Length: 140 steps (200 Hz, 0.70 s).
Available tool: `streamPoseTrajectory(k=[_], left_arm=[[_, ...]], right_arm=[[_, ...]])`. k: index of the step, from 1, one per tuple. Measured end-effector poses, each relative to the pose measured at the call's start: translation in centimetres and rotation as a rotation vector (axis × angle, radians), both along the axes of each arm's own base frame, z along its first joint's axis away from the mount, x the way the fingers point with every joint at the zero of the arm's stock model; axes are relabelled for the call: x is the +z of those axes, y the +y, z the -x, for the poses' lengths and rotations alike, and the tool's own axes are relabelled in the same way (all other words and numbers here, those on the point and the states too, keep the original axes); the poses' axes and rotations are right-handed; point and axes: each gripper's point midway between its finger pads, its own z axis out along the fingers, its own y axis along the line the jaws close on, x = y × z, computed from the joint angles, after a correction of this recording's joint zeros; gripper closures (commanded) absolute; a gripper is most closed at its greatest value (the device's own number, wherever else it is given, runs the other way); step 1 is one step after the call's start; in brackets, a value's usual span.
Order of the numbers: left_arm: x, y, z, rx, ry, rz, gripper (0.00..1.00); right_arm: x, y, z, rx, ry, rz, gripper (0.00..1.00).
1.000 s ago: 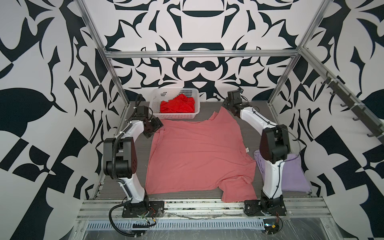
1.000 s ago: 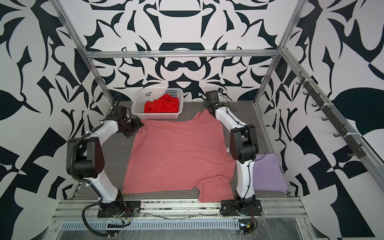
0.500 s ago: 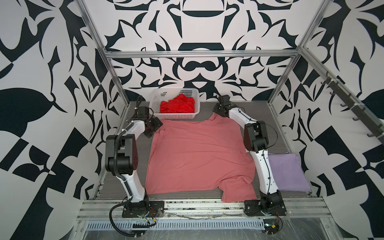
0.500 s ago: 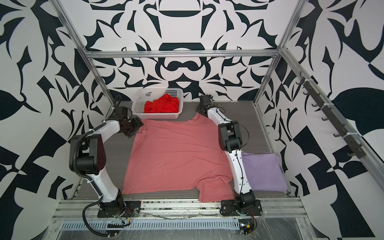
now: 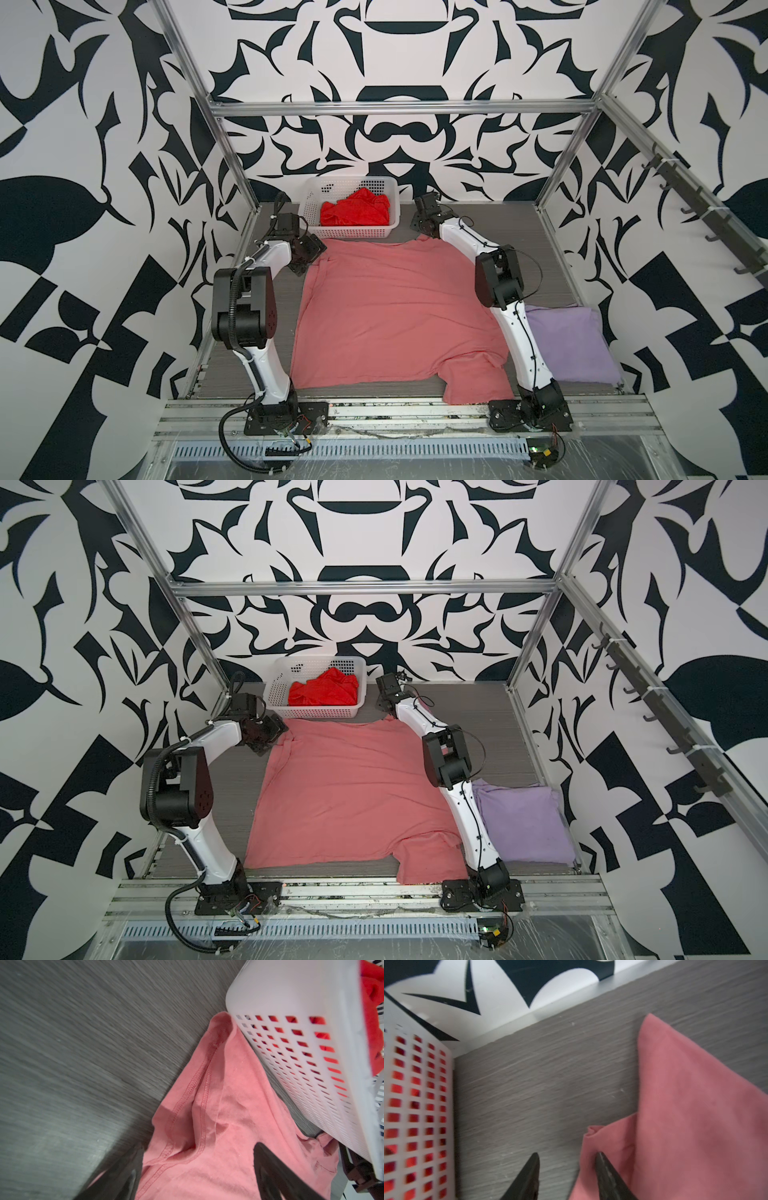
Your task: Fold and stack the t-shirts
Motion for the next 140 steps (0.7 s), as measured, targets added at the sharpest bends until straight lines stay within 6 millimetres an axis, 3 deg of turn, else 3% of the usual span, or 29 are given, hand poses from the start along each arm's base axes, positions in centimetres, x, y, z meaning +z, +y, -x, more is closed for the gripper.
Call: streamPoseTrajectory(k=[25, 39, 56, 93, 140], left_arm=[[0.0, 0.0, 0.0, 0.003, 0.002, 0.002, 0.14], [-0.1, 0.0, 0.1, 0.003, 0.003, 0.001, 0.14], [-0.3, 0.0, 0.4, 0.004, 0.01, 0.001, 0.14], [-1.0, 0.1, 1.4, 0.013, 0.034, 0.001, 0.14], [-0.8, 0.2, 1.8, 0.025, 0.031, 0.002, 0.14]], right_arm=[[-1.1, -0.3, -0.6, -0.032, 0.012, 0.018, 0.7], [-2.2, -0.8, -0.7, -0.05, 0.03, 0.029, 0.7], [-2.0, -0.7, -1.1, -0.046, 0.018, 0.011, 0.72], [-2.2, 2.0, -2.5, 0.043, -0.008, -0.13, 0.76], [-1.7, 5.3, -3.8, 0.168, -0.068, -0.288, 0.72]])
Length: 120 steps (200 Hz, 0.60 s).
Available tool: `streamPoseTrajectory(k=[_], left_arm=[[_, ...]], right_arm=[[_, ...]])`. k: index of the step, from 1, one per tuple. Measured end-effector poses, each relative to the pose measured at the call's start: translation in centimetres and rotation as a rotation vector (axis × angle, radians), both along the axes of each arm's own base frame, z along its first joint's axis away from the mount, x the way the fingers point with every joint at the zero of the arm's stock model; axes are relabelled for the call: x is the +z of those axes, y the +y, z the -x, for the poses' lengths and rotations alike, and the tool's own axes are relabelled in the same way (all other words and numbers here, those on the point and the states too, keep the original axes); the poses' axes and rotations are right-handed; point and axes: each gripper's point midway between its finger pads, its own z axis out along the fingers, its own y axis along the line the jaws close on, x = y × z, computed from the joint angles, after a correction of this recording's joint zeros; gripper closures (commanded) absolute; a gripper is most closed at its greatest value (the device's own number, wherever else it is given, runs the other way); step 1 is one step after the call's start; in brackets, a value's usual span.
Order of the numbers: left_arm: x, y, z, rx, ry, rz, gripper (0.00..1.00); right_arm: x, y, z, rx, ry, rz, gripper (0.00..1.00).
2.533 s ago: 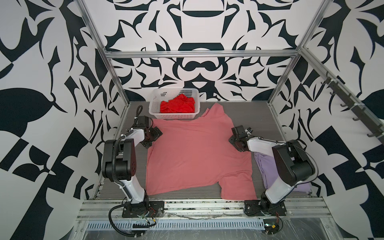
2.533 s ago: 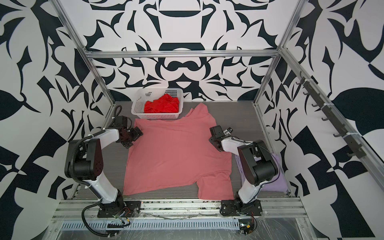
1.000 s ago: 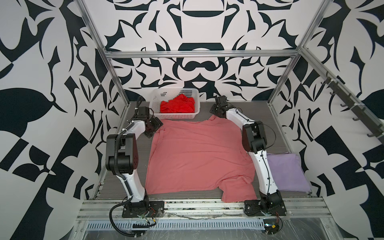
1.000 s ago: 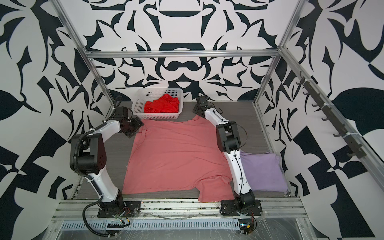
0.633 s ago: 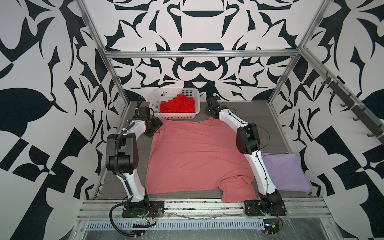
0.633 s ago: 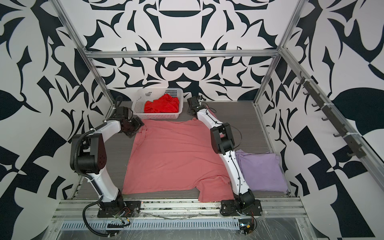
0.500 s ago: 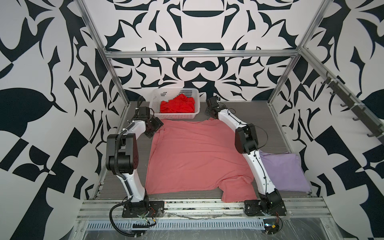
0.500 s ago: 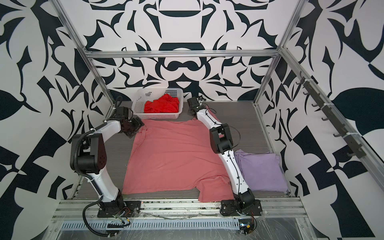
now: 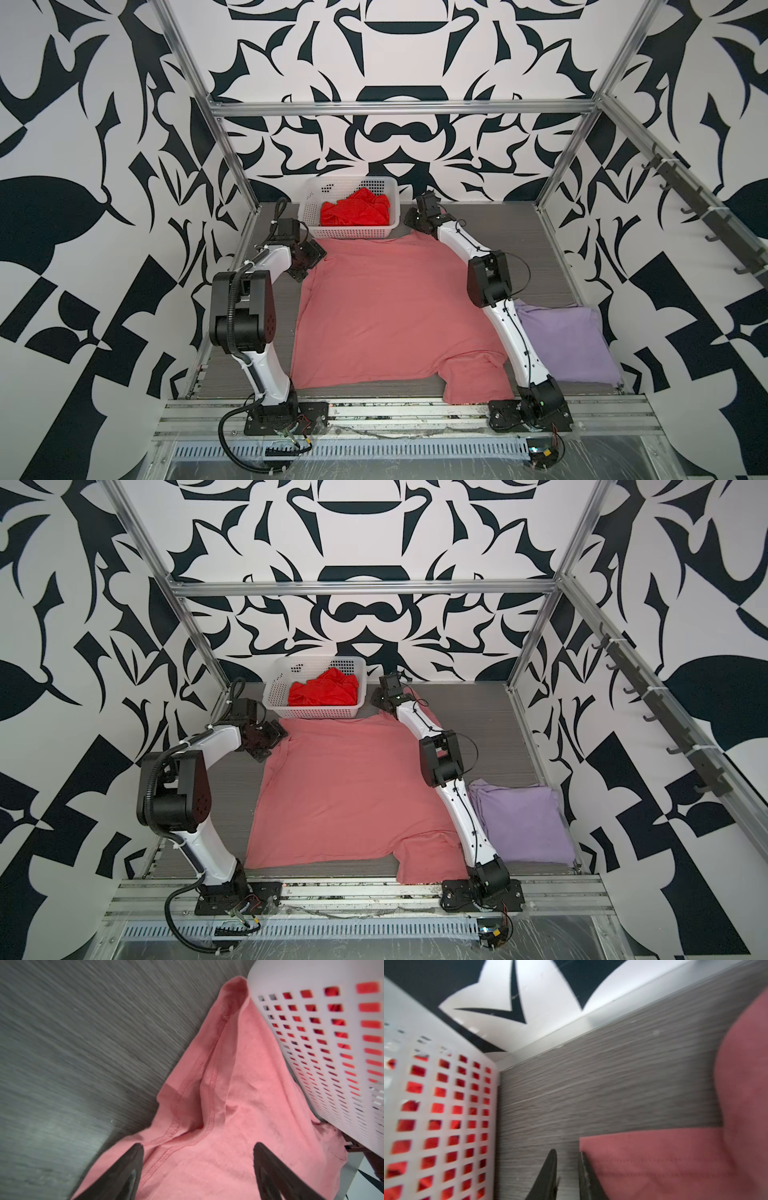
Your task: Fold and stack the t-shirts
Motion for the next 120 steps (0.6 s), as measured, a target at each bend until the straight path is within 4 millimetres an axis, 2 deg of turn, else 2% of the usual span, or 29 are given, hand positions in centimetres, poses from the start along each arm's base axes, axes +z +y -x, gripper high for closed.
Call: streamPoseTrajectory(k=[32, 59, 84, 104, 120], left_arm=[[0.1, 0.2, -0.2, 0.007, -0.009, -0.008, 0.14], [0.2, 0.5, -0.4, 0.003, -0.019, -0.032, 0.14], [1.4, 0.9, -1.2, -0.008, -0.054, -0.064, 0.14], [2.6, 1.1, -2.1, -0.01, -0.089, -0.085, 0.14], [3.5, 1.4, -2.8, -0.006, -0.114, -0.099, 0.14]], right_arm=[[0.5, -0.2, 0.1, 0.023, -0.014, -0.029, 0.6], [1.5, -1.7, 1.1, 0.027, -0.009, 0.001, 0.55], [5.1, -3.9, 0.2, 0.015, -0.085, 0.04, 0.53], [8.8, -6.1, -1.3, -0.013, -0.167, 0.063, 0.53], [10.7, -7.5, -2.7, -0.038, -0.219, 0.069, 0.51]])
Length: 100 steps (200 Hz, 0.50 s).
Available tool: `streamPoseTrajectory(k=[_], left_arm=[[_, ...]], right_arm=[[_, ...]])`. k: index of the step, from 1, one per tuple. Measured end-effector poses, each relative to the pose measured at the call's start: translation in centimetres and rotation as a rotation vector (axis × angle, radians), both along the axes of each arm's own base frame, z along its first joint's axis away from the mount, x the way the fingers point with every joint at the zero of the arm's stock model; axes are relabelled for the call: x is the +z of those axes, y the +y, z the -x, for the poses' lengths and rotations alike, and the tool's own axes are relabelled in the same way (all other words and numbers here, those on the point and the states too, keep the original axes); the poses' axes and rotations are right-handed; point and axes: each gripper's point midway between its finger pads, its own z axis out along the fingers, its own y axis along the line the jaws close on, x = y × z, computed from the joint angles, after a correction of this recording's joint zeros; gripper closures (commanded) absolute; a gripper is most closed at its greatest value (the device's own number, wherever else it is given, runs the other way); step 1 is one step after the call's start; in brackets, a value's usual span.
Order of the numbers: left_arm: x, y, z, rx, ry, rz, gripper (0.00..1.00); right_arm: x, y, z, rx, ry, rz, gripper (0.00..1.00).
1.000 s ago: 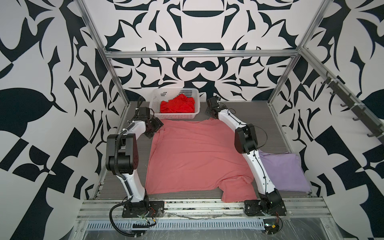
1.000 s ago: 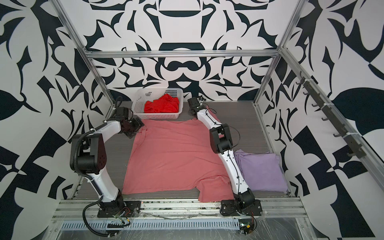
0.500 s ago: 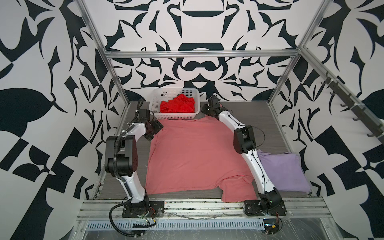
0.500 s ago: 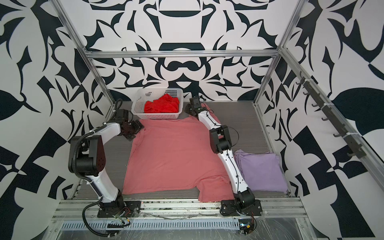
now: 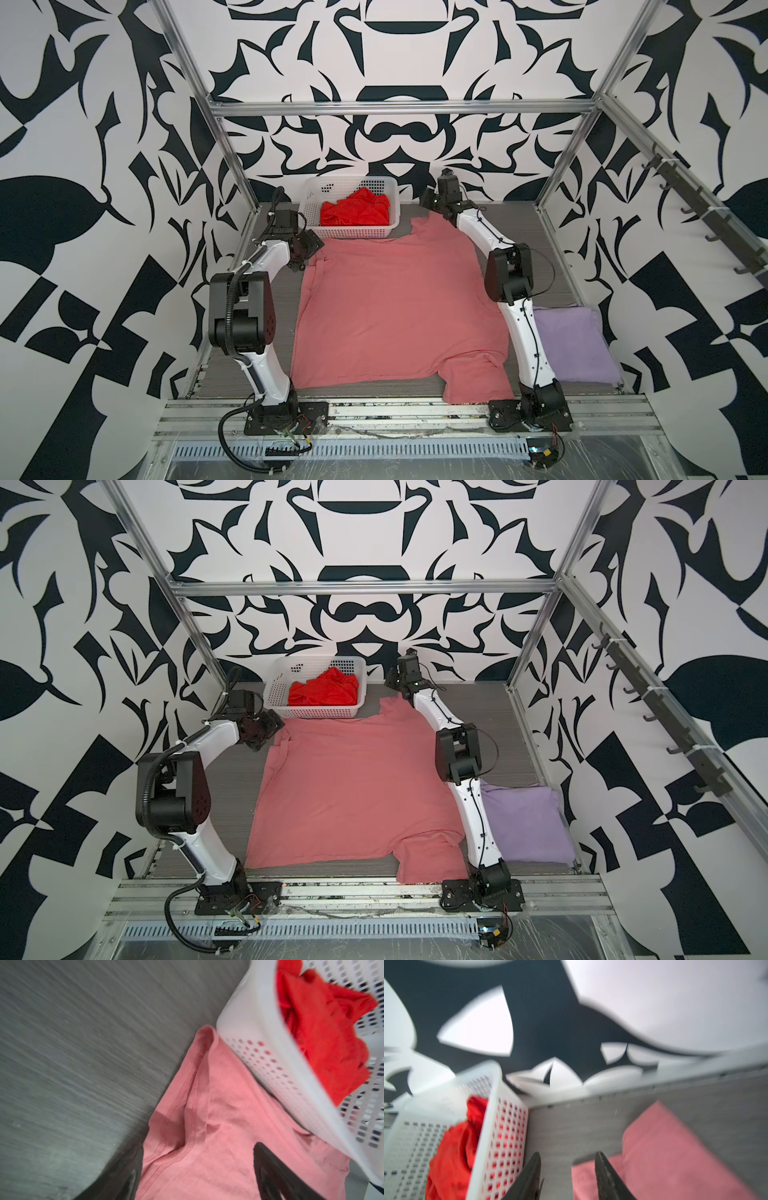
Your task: Fold and stack the t-shirts
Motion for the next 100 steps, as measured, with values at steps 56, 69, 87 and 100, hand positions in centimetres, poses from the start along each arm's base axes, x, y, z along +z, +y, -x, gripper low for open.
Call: streamPoseTrajectory(k=[56, 69, 87, 100], left_arm=[[0.2, 0.3, -2.4, 0.014, -0.044, -0.012, 0.14], [-0.3, 0.4, -3.0, 0.017, -0.041, -0.014, 0.14], [-1.1, 0.4, -3.8, 0.017, -0.032, -0.018, 0.14], [-1.6, 0.5, -4.2, 0.016, -0.029, -0.028, 0.14]], right_arm=[[-4.9, -4.6, -2.8, -0.069, 0.017, 0.045, 0.46], [-7.5, -5.1, -3.0, -0.074, 0.051, 0.056, 0.46], [-10.2, -5.4, -3.1, -0.068, 0.073, 0.066, 0.44], [-10.1, -5.2, -3.2, -0.057, 0.071, 0.063, 0.44]])
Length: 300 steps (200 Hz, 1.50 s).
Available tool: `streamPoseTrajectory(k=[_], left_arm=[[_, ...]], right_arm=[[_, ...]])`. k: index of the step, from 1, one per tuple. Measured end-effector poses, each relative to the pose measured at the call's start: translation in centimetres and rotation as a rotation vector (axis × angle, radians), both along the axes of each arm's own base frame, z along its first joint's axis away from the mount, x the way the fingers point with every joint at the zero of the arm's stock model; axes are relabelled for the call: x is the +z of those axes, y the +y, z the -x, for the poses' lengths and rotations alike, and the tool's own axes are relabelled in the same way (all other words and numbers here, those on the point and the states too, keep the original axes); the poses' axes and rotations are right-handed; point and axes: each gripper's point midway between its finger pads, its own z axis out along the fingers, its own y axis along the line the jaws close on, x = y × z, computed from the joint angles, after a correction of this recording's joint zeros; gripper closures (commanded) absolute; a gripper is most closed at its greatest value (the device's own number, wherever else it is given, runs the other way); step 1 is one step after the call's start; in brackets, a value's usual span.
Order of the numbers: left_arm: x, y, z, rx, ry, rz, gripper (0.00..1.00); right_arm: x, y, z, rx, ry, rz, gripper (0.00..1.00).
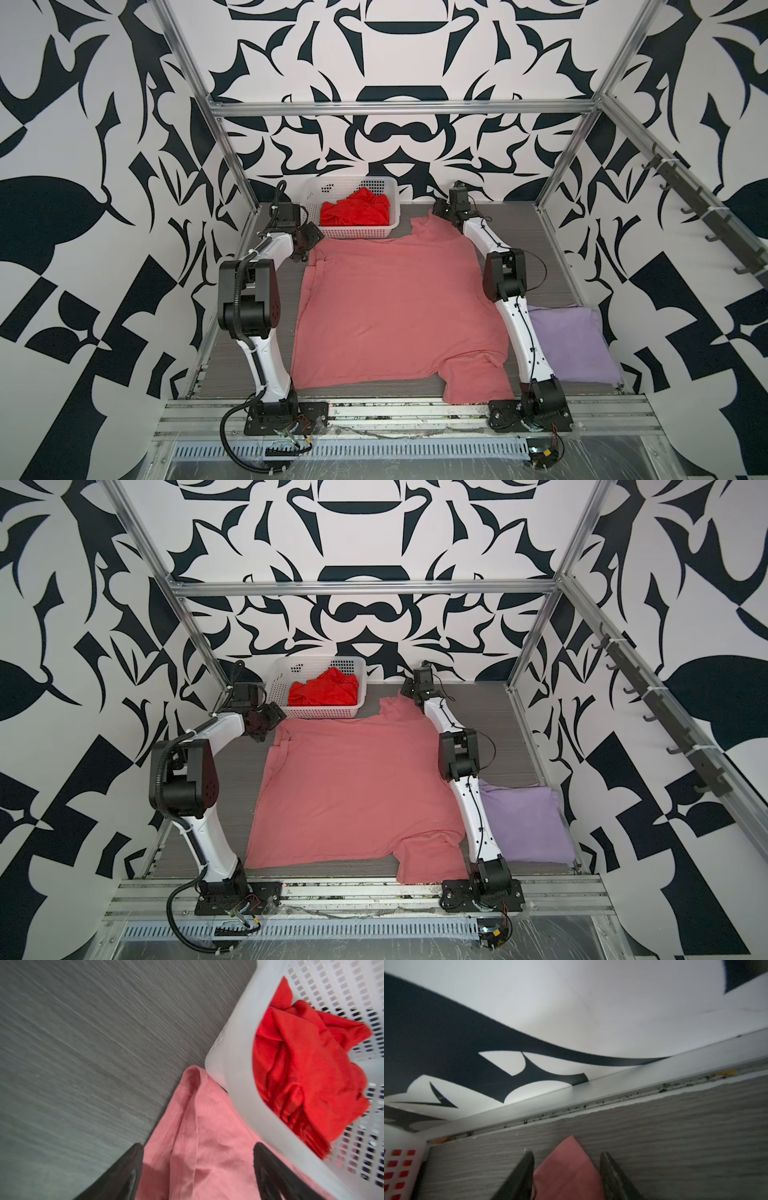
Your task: Fold and stack the t-shirts
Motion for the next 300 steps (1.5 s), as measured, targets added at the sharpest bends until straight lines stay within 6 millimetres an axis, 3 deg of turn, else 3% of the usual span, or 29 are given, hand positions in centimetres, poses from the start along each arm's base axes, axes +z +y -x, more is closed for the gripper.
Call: streamPoseTrajectory(k=[49, 54, 82, 112, 132, 168, 193, 219, 239, 267, 300], left_arm=[[-2.3, 0.8, -0.5, -0.001, 0.042, -0.061, 0.14], [-2.6, 0.8, -0.6, -0.002, 0.051, -0.063, 0.18], [-4.4, 1.1, -1.0, -0.019, 0.097, -0.092, 0.2], [-4.5, 1.2, -2.5, -0.03, 0.081, -0.123, 0.27], [-4.7, 1.2, -2.8, -0.041, 0.081, -0.129, 0.37], [-4.9, 0.8, -3.3, -0.036, 0.066, -0.114, 0.64], [-5.1, 0.5, -3.4, -0.037, 0.062, -0.102, 0.78], [-5.4, 0.5, -3.0, -0.036, 0.079, -0.098, 0.99], [-5.4, 0.4, -3.0, -0.038, 0.075, -0.099, 1.0], [-5.2, 0.4, -2.9, -0.039, 0.061, -0.1, 1.0], [-3.7, 0.3, -2.8, -0.051, 0.018, -0.109, 1.0]], right_arm=[[-0.3, 0.6, 0.3, 0.029, 0.003, -0.013, 0.44], [-0.2, 0.6, 0.3, 0.033, 0.003, -0.017, 0.45], [-0.3, 1.4, 0.5, 0.063, 0.009, -0.051, 0.48], [-0.4, 2.4, 0.8, 0.091, 0.013, -0.089, 0.53], [-0.5, 2.8, 1.0, 0.096, 0.022, -0.107, 0.64], [-1.3, 3.0, 1.5, 0.091, 0.046, -0.107, 1.0], [-1.3, 2.8, 1.6, 0.073, 0.056, -0.104, 1.0], [-1.2, 2.6, 1.7, 0.056, 0.061, -0.086, 1.0], [-1.1, 2.1, 1.9, 0.044, 0.072, -0.057, 1.0], [0.4, 1.4, 2.4, 0.041, 0.066, 0.008, 1.0], [5.6, 0.3, 3.0, 0.043, 0.003, 0.071, 1.0]])
